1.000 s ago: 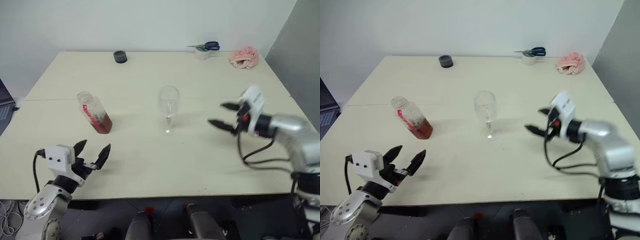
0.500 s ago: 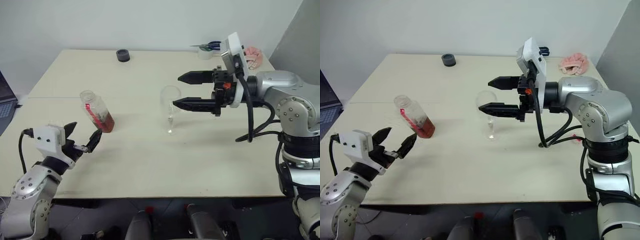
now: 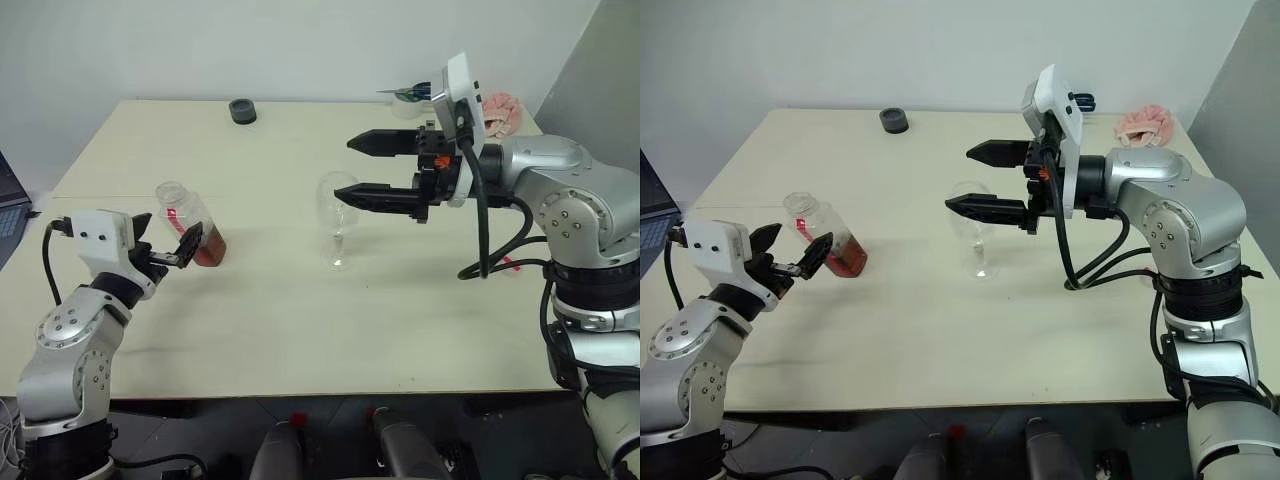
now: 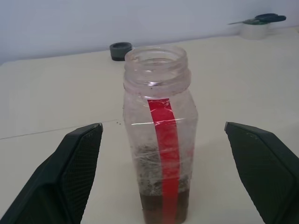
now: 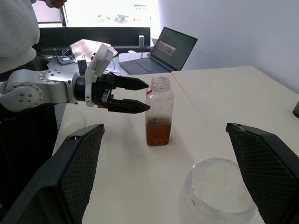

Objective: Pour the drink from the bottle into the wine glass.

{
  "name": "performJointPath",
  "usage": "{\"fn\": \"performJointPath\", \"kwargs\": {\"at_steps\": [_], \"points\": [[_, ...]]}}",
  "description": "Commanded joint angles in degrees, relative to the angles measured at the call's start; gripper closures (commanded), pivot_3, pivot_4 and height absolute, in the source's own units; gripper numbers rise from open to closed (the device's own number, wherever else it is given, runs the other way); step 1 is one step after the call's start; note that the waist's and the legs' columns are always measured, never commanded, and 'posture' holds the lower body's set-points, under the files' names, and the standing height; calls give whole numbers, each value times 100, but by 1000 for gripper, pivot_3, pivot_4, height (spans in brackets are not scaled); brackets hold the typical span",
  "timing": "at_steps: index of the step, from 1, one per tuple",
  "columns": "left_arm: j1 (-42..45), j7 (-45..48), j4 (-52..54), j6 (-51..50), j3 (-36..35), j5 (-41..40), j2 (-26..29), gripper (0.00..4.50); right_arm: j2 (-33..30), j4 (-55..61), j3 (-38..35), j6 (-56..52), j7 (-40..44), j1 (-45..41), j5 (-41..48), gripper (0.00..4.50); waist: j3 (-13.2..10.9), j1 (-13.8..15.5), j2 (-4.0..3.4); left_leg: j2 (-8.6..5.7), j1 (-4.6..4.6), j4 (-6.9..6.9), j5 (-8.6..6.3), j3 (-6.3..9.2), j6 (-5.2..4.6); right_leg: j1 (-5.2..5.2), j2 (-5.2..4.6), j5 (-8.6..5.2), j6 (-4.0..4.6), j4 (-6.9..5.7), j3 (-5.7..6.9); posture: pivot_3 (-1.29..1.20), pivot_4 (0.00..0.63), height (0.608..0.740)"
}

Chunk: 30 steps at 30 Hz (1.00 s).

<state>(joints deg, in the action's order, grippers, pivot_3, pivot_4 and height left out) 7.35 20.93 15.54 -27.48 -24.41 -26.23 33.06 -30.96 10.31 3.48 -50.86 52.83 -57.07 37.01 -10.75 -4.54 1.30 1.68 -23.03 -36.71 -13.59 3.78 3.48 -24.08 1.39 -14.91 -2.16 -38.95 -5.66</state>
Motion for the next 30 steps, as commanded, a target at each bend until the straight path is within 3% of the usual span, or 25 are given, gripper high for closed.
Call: {"fn": "performJointPath", "kwargs": {"at_steps": [1,13,16,22,27,30], "points": [[215,96,-149,193,95,123,61,0,-47,86,-78,109,-37,-165,-40,50,0,0,0,0,0,0,0,1,0,0,0,0,0,0,1,0,150,740],[1123,617,-1544,1028,540,470,13,0,-87,102,28,148,-59,-71,-238,50,0,3,0,-1,-1,1,0,2,0,-1,0,1,2,0,2,0,150,740],[1157,721,-1663,1144,612,506,16,640,-88,134,2,144,-79,-9,-234,0,0,2,0,-1,-1,2,0,5,0,-1,0,2,2,-1,4,0,150,740],[1100,702,-1683,1222,599,553,-45,2512,-158,159,-97,105,-180,115,-247,0,0,6,0,-1,-1,0,0,5,0,0,-1,1,1,-1,4,0,150,740],[1414,839,-1694,1154,733,559,34,2657,-228,28,-252,578,-459,618,-569,0,0,16,1,-3,-2,-1,0,6,0,1,-2,1,0,-1,4,0,150,740],[2263,1004,-1892,1099,1127,818,236,2657,-477,540,-631,573,-551,1141,-453,0,-8,128,13,-4,-10,-8,1,17,0,0,3,1,-2,-1,13,0,150,740]]}}
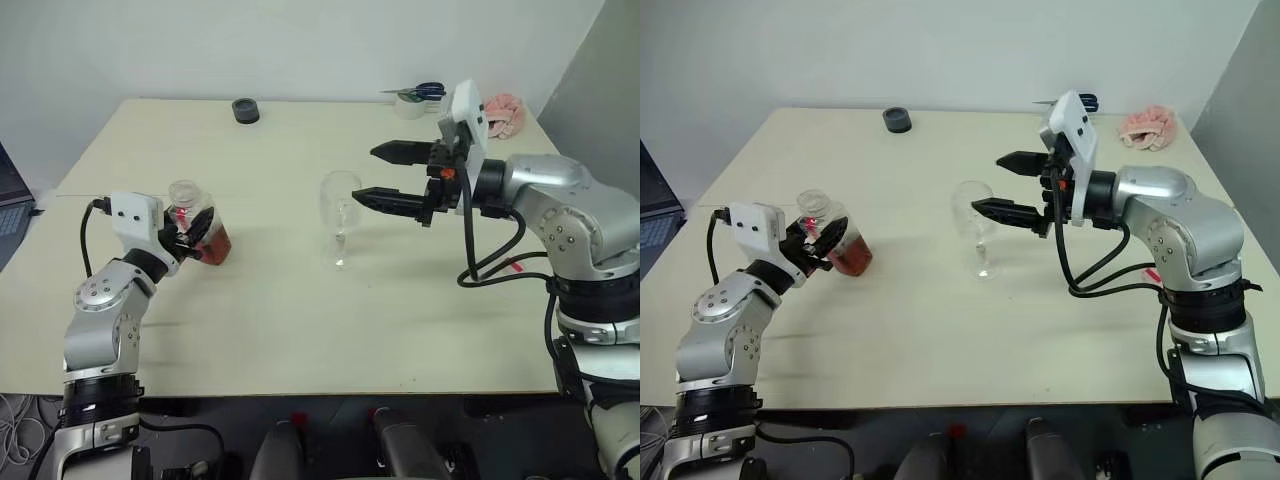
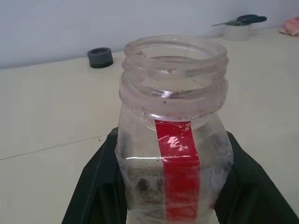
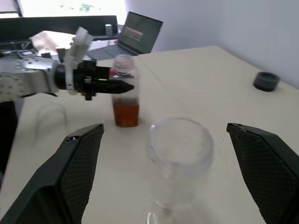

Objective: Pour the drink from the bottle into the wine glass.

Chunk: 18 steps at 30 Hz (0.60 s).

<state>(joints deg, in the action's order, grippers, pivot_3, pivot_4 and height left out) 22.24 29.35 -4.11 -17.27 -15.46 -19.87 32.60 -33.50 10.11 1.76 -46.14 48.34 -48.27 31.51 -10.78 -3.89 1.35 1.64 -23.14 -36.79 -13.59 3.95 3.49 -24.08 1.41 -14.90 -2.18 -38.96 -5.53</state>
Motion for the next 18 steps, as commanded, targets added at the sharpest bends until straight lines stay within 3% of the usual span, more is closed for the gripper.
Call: {"fn": "performJointPath", "kwargs": {"at_steps": [1,4,10,18], "points": [[990,221,-14,90,328,255,324,2657,-305,758,-540,107,-92,410,144,0,-7,80,11,1,-13,-9,0,12,0,-4,7,1,-1,0,7,0,150,740],[1975,579,-616,537,943,798,443,2657,-695,1621,-1109,-68,-118,1166,477,0,-7,160,11,-2,-28,-15,0,19,1,-9,6,2,-1,4,12,0,150,740],[3093,1073,-1830,2080,1787,1841,622,2657,-953,2671,-1826,-116,-393,2480,851,0,-7,172,10,-10,-27,-4,-1,16,1,-8,-4,9,11,10,13,0,150,740],[3756,1095,-2874,3608,2297,2536,373,2658,-815,2843,-1678,62,-958,2671,846,0,-10,106,10,-7,-25,-16,1,13,-1,-7,3,-1,-8,3,3,0,150,740]]}}
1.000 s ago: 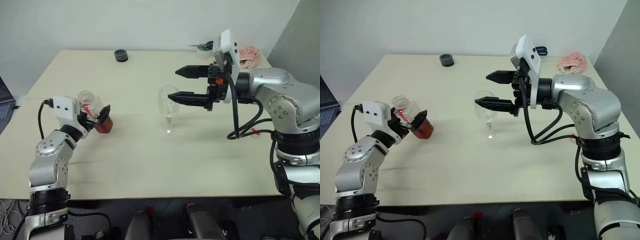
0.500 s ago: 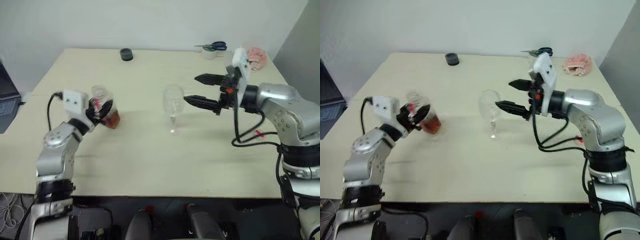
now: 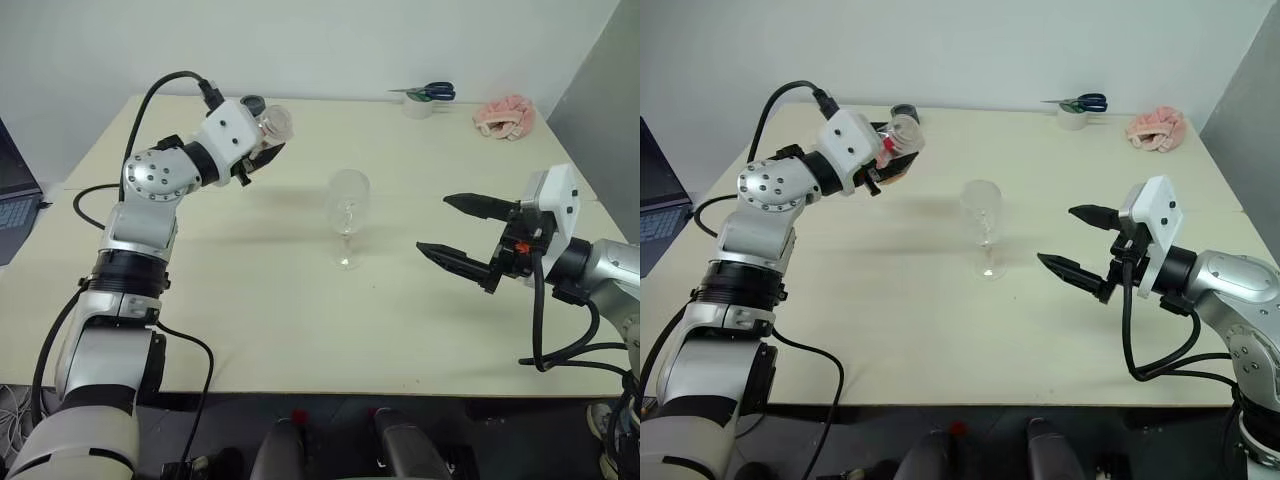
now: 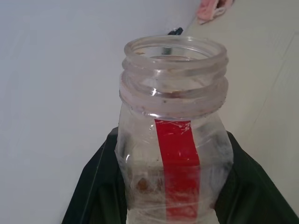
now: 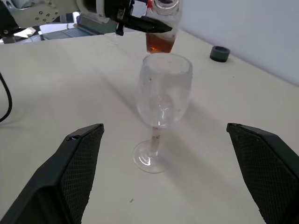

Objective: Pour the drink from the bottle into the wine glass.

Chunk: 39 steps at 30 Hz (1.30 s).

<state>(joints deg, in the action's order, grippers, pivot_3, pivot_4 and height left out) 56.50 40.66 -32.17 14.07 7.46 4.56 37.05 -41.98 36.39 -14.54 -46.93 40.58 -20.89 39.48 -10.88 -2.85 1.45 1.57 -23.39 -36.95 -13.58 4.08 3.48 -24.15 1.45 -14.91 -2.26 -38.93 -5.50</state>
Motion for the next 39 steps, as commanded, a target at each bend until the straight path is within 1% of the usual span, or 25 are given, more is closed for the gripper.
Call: {"fn": "performJointPath", "kwargs": {"at_steps": [1,8,12,26,39], "points": [[371,-11,-125,613,46,153,-99,2658,45,220,-27,153,-224,-74,62,0,0,2,0,-1,0,-1,0,0,0,1,0,0,-1,0,0,0,150,740],[664,-153,-496,1410,273,677,-175,2658,99,203,257,264,-362,-118,13,0,0,-3,0,-1,-3,2,0,1,0,-1,0,1,0,0,0,0,150,740],[742,-305,-612,1697,326,892,-219,2658,109,171,431,361,-431,-119,-79,0,0,-2,0,-3,-4,0,0,1,0,0,-1,1,0,0,-1,0,150,740],[885,-526,-753,2383,549,1391,-346,2658,194,38,771,491,-568,-321,-260,0,0,-6,0,-2,-3,-1,0,3,0,-1,0,3,4,-5,1,0,150,740],[1054,-1017,-932,3063,665,1909,-191,2658,210,4,833,507,-631,-381,-305,0,0,1,0,-3,-2,-2,0,4,0,0,-1,5,7,-6,2,0,150,740]]}}
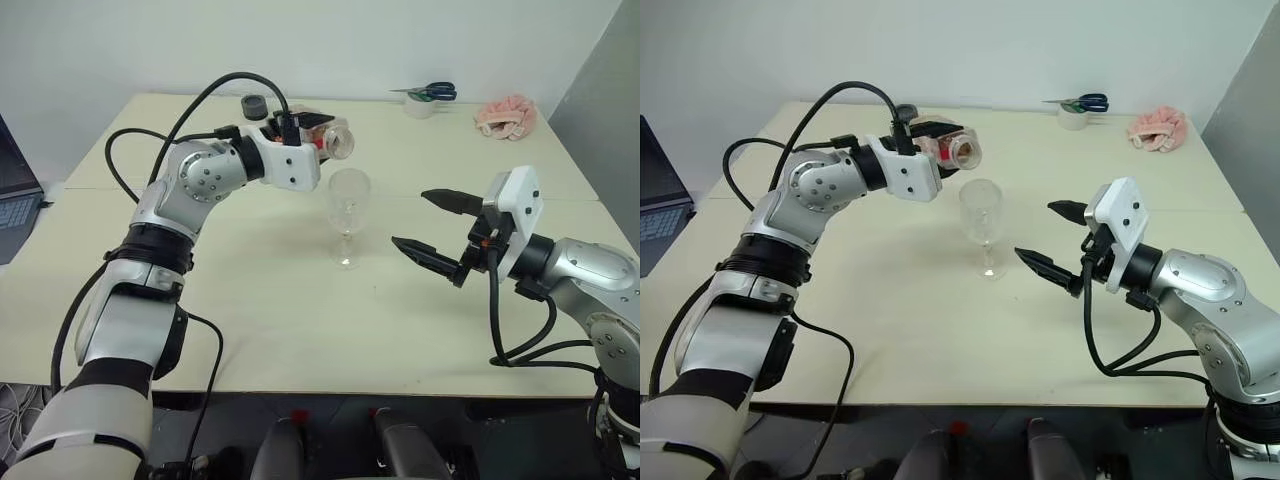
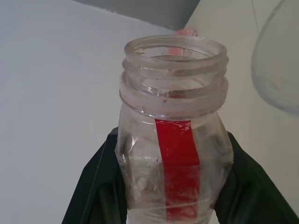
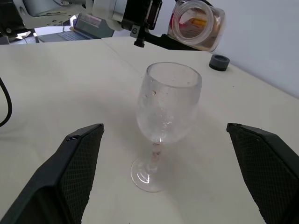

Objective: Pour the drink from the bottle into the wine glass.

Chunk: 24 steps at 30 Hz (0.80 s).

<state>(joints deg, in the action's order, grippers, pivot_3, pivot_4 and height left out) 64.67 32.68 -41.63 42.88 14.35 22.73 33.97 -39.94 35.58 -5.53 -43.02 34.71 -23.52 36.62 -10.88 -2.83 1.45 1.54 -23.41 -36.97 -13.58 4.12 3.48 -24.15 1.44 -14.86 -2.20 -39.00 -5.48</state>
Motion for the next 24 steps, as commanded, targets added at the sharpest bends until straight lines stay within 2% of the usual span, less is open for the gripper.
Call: {"fn": "performJointPath", "kwargs": {"at_steps": [1,13,24], "points": [[244,-258,3,232,-14,133,129,2658,9,91,-77,107,-47,-122,-7,0,0,-2,0,0,0,0,0,0,0,0,0,0,0,-1,0,0,150,740],[391,-1011,-155,606,175,909,299,2658,-10,27,-135,70,-49,-233,72,0,0,-3,0,0,1,-1,0,0,0,0,0,8,13,-3,0,0,150,740],[514,-1432,-305,789,310,1205,386,2658,-34,-44,-128,-29,-71,-319,99,0,0,-2,0,0,1,-2,0,0,0,0,0,11,19,-4,1,0,150,740]]}}
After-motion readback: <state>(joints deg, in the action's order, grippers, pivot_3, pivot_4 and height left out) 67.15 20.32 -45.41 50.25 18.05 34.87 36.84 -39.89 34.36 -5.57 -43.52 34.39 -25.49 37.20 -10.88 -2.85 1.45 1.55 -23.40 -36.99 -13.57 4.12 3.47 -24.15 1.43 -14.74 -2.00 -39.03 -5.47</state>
